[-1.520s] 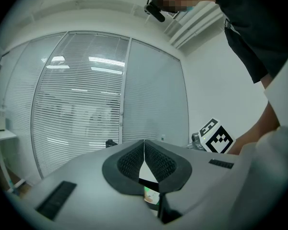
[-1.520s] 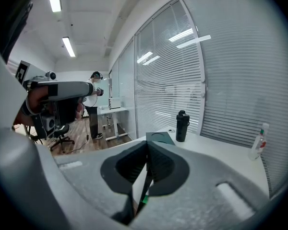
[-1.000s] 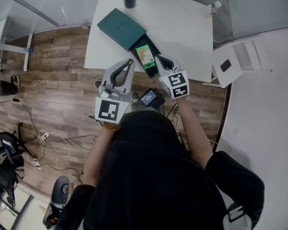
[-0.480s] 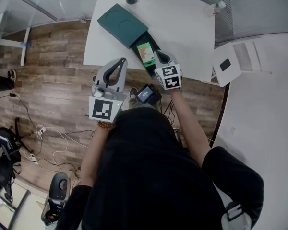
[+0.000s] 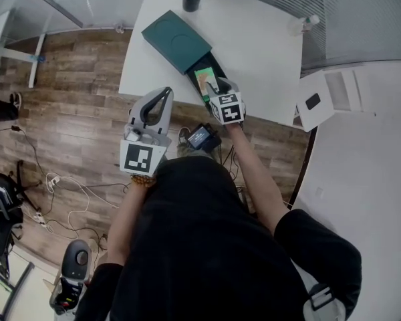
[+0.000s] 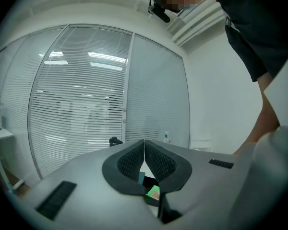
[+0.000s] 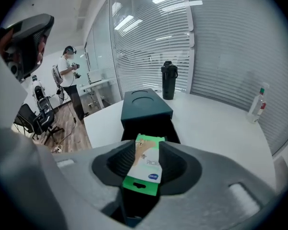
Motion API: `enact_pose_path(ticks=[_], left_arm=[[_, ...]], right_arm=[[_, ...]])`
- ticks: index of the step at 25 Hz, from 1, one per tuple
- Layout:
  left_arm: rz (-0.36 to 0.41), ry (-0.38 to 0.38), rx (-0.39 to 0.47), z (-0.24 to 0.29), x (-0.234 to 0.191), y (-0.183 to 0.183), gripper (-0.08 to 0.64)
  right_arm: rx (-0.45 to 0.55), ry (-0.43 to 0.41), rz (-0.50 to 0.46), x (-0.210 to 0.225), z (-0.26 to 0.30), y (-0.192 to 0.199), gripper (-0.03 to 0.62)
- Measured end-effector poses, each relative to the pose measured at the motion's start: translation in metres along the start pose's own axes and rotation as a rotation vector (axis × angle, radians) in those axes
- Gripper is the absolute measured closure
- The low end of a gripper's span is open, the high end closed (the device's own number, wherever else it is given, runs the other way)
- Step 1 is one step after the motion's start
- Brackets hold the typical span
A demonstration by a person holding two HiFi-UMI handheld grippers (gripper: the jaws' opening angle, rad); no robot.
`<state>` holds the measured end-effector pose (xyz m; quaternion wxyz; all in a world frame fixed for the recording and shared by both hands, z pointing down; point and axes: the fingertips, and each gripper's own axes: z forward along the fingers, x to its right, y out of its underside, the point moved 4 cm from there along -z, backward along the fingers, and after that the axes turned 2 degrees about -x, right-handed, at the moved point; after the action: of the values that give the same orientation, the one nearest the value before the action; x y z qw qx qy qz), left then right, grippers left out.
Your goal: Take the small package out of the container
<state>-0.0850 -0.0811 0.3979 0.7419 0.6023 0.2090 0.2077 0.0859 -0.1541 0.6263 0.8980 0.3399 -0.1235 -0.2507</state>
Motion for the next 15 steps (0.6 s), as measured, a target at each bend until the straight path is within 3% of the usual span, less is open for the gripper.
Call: enact_pose_path(ticks=[11,15], left_arm=[[0.011,-0.003,-0.023,0.001,-0.009,0.002,0.558],[0.008,-0.003,-0.026,0.001,-0.011,0.004,0.558]], right_arm=[[-0.107,-0.032,0.006,0.006,0.039,0.019,0.44],[-0.124,-0.042,-0.049,0.004,0.043,0.023,0.44]])
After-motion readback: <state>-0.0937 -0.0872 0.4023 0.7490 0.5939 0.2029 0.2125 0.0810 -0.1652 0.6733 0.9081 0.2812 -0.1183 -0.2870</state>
